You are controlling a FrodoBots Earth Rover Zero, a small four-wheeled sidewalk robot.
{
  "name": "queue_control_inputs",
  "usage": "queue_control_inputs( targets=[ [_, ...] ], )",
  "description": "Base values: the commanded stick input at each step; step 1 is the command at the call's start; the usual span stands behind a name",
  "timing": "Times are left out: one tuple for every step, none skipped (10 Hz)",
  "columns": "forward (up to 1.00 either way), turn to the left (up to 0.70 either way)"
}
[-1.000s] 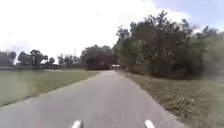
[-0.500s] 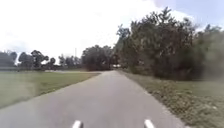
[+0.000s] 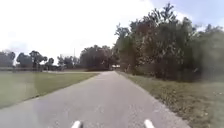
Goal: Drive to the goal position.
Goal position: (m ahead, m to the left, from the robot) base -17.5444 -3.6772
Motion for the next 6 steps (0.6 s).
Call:
queue_control_inputs(
  targets=[
    [0.82, 0.0],
    [0.82, 0.0],
    [0.82, 0.0],
    [0.82, 0.0],
    [0.82, 0.0],
    [0.82, 0.0]
  ],
)
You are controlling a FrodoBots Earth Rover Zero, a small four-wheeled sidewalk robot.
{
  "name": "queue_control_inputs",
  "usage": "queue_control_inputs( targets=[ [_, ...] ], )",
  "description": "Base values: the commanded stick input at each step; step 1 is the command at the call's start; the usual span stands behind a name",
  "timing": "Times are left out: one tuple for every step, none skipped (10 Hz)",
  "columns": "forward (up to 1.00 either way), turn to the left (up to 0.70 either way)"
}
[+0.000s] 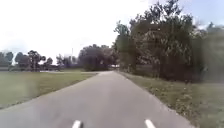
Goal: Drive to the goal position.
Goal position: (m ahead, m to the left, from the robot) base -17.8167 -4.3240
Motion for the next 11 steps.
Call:
queue_control_inputs(
  targets=[
    [0.82, 0.0],
    [0.82, 0.0],
    [0.82, 0.0],
    [0.82, 0.0],
    [0.82, 0.0],
    [0.82, 0.0],
    [0.82, 0.0],
    [0.82, 0.0],
    [0.82, 0.0],
    [0.82, 0.0],
    [0.82, 0.0]
  ],
)
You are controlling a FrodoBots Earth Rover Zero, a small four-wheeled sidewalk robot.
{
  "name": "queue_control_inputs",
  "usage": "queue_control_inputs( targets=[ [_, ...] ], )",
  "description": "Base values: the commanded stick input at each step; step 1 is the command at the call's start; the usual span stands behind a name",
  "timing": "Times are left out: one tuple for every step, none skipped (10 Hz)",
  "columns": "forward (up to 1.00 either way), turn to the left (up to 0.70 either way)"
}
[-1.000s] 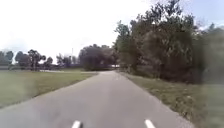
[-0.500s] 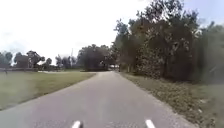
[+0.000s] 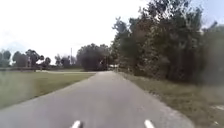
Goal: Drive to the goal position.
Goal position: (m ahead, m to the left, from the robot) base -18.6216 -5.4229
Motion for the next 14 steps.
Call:
queue_control_inputs(
  targets=[
    [0.82, 0.0],
    [0.82, 0.0],
    [0.82, 0.0],
    [0.82, 0.0],
    [0.82, 0.0],
    [0.82, 0.0],
    [0.82, 0.0],
    [0.82, 0.0],
    [0.82, 0.0],
    [0.82, 0.0],
    [0.82, 0.0],
    [0.82, 0.0],
    [0.82, 0.0],
    [0.82, 0.0]
  ],
)
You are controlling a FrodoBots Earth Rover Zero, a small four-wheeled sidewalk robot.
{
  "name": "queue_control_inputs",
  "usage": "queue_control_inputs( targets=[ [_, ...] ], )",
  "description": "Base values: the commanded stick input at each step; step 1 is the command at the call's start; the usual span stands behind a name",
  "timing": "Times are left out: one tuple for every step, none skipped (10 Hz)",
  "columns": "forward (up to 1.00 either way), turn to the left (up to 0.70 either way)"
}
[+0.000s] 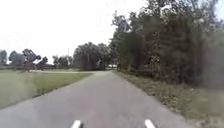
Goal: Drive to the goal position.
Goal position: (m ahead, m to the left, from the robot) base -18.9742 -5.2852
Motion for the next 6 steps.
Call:
queue_control_inputs(
  targets=[
    [0.82, 0.0],
    [0.82, 0.0],
    [0.82, 0.0],
    [0.77, 0.0],
    [0.45, 0.0],
    [0.0, 0.0]
  ],
)
